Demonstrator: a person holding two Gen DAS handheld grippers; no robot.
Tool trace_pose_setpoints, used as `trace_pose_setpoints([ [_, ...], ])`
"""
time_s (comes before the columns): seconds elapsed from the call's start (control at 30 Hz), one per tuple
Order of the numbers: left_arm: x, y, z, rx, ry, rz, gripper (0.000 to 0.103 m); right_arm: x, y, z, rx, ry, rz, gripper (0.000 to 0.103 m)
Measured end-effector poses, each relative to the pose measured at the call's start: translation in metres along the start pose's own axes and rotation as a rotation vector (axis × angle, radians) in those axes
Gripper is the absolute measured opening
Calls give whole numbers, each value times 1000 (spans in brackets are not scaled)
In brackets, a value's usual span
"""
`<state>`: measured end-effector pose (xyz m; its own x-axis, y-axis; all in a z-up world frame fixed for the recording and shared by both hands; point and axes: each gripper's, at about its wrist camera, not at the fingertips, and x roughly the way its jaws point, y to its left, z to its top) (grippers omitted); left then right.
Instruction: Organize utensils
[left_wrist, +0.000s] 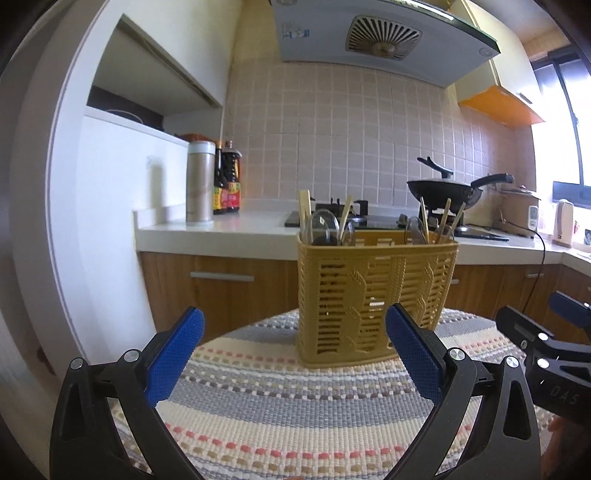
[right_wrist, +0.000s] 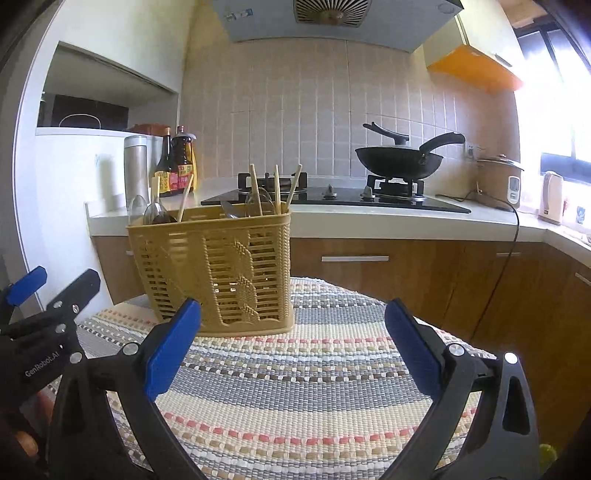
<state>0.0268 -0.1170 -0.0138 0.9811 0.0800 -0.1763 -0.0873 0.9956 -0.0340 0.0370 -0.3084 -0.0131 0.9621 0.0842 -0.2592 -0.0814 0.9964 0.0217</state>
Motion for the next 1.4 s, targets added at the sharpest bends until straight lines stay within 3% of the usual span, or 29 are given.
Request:
trace_pose_setpoints([
  [0.43,0,-2,-1,-7,21,-6,95,-9,-5,-1,1,-26,-47,95],
  [0.87,6,17,0,-92,53,20,95,-17,7,-1,-42,-63,-49,95],
  [1.4,2,1,1,26,12,119,95,-13,2,0,-11,-44,-46,95],
])
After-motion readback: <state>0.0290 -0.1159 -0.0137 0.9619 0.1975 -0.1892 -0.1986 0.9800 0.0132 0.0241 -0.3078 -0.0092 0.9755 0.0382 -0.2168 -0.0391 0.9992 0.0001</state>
